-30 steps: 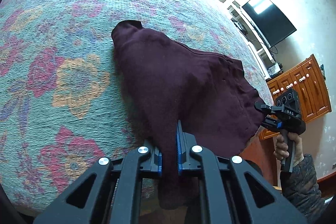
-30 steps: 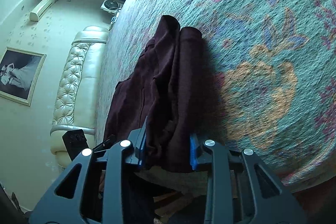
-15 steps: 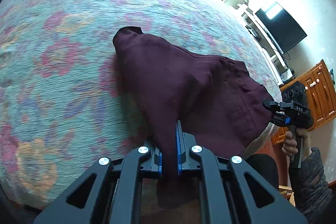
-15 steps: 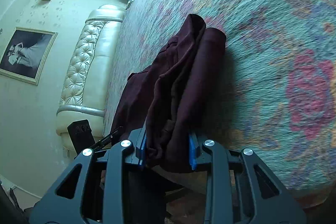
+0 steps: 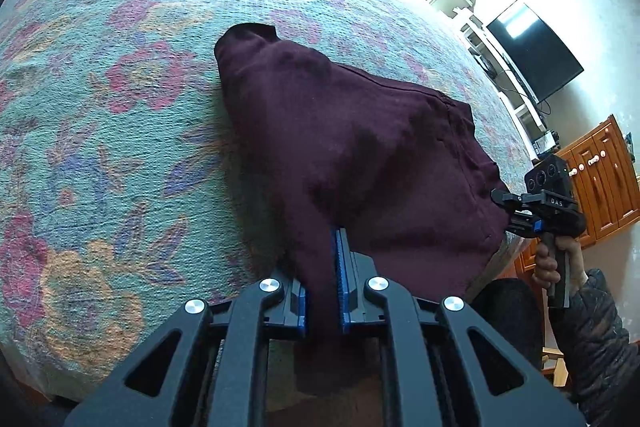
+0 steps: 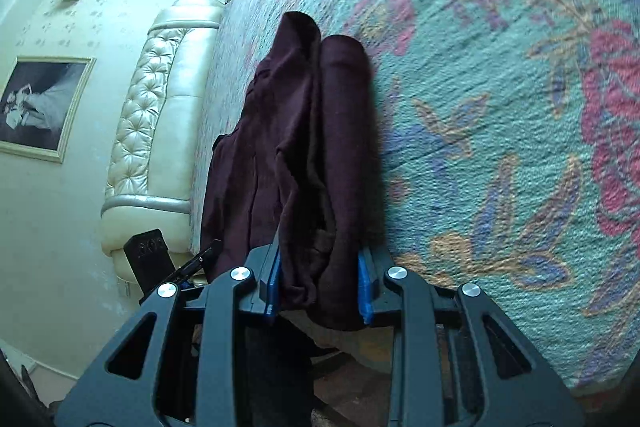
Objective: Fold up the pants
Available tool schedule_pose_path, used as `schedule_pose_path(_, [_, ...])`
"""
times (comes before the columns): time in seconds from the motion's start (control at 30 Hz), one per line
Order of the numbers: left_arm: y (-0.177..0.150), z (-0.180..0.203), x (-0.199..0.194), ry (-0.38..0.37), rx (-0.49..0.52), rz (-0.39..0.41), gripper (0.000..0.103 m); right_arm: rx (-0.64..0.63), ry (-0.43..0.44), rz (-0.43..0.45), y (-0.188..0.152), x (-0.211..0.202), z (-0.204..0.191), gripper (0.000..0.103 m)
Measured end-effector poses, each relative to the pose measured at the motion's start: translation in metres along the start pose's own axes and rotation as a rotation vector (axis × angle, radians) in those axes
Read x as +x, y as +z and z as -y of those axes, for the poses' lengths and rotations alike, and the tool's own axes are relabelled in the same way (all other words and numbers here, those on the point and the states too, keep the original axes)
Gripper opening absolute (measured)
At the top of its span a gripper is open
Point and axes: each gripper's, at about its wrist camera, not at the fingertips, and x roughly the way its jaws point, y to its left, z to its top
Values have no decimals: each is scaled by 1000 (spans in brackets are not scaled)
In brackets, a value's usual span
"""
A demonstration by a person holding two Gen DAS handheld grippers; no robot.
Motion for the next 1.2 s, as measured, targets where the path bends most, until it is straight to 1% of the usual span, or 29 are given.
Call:
schedule_pose_path(0.17, [1, -1, 4, -9, -3, -3, 18, 10, 17, 15, -4, -4, 5, 30])
schedule_pose_path(0.23, [1, -1, 5, -8, -6, -5, 23, 17, 28, 21, -5, -6, 6, 32])
schedule_pose_path(0.27, [2, -1, 5, -8, -13, -8, 31, 24, 33, 25, -5, -7, 7, 33])
schedule_pose_path(0.3, [0, -3, 4, -11, -21, -15, 42, 36, 43, 29, -5, -9, 11, 33])
schedule_pose_path(0.33, [-1, -5, 6, -23, -30, -22, 46, 39, 51, 33, -5, -10, 12, 34])
schedule_pose_path(0.37, [-3, -6, 6, -35, -34, -26, 53, 34, 55, 34, -6, -11, 12, 35])
schedule_pose_path(0.4, [-4, -8, 7, -45, -37, -27, 56, 30, 58, 39, -7, -13, 13, 36])
schedule_pose_path(0.47, [-8, -8, 3, -58, -24, -24, 61, 30, 54, 44, -8, -18, 13, 39])
schedule_pose_path(0.5, [-7, -8, 1, -59, -19, -20, 66, 24, 44, 45, -8, -22, 12, 39])
schedule_pose_path(0.57, [-5, -13, -10, -75, -30, 11, 72, 2, 15, 54, -6, -31, 8, 42])
schedule_pose_path(0.6, [-3, -20, -18, -104, -50, 31, 74, -5, 7, 69, -3, -38, 6, 43])
schedule_pose_path(0.67, [5, -32, -28, -161, -85, 53, 78, -10, 13, 95, 5, -45, 4, 45])
schedule_pose_path(0.73, [15, -41, -27, -145, -94, 63, 79, -16, 9, 126, 19, -46, 2, 46])
schedule_pose_path(0.77, [21, -46, -22, -134, -101, 54, 79, -16, 12, 138, 26, -44, 2, 46])
schedule_pose_path(0.9, [45, -54, 7, -154, -141, 21, 79, -24, 30, 152, 59, -22, -1, 48])
schedule_pose_path(0.93, [49, -52, 14, -160, -140, 15, 79, -25, 34, 146, 65, -14, -2, 49])
schedule_pose_path(1.0, [61, -51, 28, -153, -125, 0, 80, -33, 17, 142, 76, -2, -3, 56])
schedule_pose_path(1.03, [63, -51, 30, -154, -116, 0, 80, -36, 11, 146, 79, 1, -3, 57])
schedule_pose_path(1.13, [71, -46, 39, -153, -91, 4, 84, -13, 25, 155, 87, 5, 2, 57])
schedule_pose_path(1.2, [77, -47, 44, -166, -94, 5, 85, -46, -21, 168, 92, 2, -2, 57])
